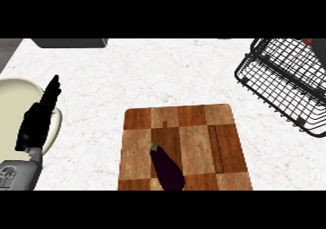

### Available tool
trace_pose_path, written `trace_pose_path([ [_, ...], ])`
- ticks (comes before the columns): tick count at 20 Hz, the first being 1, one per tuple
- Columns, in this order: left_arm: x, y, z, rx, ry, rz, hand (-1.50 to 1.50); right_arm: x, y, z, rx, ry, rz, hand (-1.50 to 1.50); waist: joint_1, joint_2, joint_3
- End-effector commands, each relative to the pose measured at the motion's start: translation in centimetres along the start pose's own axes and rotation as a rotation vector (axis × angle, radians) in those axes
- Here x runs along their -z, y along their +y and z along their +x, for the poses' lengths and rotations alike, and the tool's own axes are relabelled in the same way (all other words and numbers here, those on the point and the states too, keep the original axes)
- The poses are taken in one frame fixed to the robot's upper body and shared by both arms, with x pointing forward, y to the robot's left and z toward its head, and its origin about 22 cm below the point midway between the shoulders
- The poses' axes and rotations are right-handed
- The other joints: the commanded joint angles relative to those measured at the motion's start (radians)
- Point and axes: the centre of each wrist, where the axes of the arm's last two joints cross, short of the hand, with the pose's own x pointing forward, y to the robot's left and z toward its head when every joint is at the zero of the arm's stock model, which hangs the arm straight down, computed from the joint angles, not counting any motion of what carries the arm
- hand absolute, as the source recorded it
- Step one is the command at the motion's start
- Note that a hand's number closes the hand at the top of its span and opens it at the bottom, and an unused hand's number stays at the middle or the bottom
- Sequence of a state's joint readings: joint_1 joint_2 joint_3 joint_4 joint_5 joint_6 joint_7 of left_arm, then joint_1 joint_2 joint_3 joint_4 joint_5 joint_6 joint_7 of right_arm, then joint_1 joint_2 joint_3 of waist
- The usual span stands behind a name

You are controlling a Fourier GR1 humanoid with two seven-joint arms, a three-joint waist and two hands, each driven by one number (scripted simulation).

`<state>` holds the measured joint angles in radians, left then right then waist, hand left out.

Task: Pick the squash from the cutting board and place it in the tiered basket

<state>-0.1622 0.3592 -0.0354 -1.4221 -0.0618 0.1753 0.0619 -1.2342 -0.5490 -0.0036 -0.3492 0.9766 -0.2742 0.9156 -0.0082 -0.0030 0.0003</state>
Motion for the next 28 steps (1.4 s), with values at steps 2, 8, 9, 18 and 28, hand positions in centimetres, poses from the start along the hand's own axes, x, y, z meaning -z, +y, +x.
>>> trace_pose_path([
  [2, -0.6, 1.0, -0.5, 0.010, 0.006, 0.013, 0.00, -1.2, 3.7, -1.7, 0.054, 0.089, 0.108, -1.50, -0.002, -0.005, -0.001],
  [8, -0.1, 0.5, 0.5, -0.001, -0.009, 0.003, 0.00, 0.8, 1.3, -4.0, 0.279, 0.060, -0.045, -1.50, -0.001, 0.001, 0.000],
  [9, -1.1, 1.3, -0.2, 0.020, -0.001, -0.003, 0.00, 0.4, 1.1, -3.6, 0.294, 0.057, -0.060, -1.50, 0.006, 0.000, 0.000],
  [18, -1.3, 1.0, -0.1, 0.002, 0.018, 0.022, 0.00, -0.6, -3.8, -5.1, 0.417, 0.081, -0.264, -1.50, -0.020, -0.011, -0.001],
  [28, -1.3, 2.2, -1.6, 0.009, 0.041, 0.057, 0.00, -3.5, -7.8, -10.5, 0.551, 0.194, -0.136, -1.50, -0.074, -0.023, -0.002],
])
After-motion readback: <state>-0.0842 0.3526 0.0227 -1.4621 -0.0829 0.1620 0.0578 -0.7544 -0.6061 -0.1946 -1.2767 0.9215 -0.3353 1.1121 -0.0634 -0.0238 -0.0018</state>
